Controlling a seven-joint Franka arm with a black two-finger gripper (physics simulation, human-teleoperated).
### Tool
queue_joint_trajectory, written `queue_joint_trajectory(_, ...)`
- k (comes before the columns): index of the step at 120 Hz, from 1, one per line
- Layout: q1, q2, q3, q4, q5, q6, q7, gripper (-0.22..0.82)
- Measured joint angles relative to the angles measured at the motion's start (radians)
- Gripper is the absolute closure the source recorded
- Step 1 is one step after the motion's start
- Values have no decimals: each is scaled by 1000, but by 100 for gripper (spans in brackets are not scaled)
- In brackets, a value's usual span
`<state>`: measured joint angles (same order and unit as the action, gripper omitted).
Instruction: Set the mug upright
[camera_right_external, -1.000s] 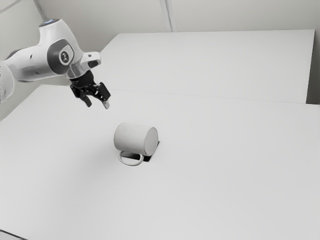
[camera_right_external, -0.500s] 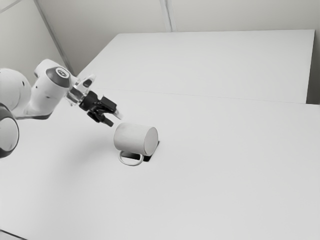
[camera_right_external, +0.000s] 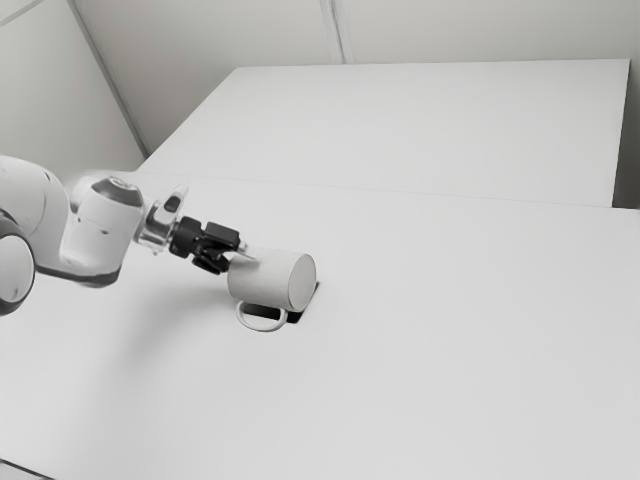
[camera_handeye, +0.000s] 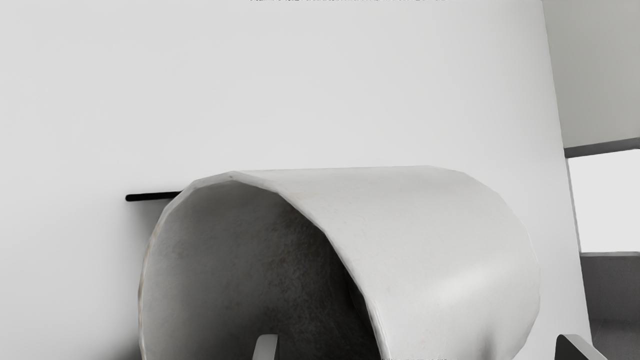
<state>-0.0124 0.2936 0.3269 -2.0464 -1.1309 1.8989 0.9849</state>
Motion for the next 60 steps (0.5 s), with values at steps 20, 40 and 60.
queue_joint_trajectory(20, 0, 1, -4, -16, -42, 12, 47, 0)
queue_joint_trajectory(40, -1, 2, -10, -19, -69, 15, 82, 3)
queue_joint_trajectory(60, -1, -5, -11, -15, -78, 11, 109, 15)
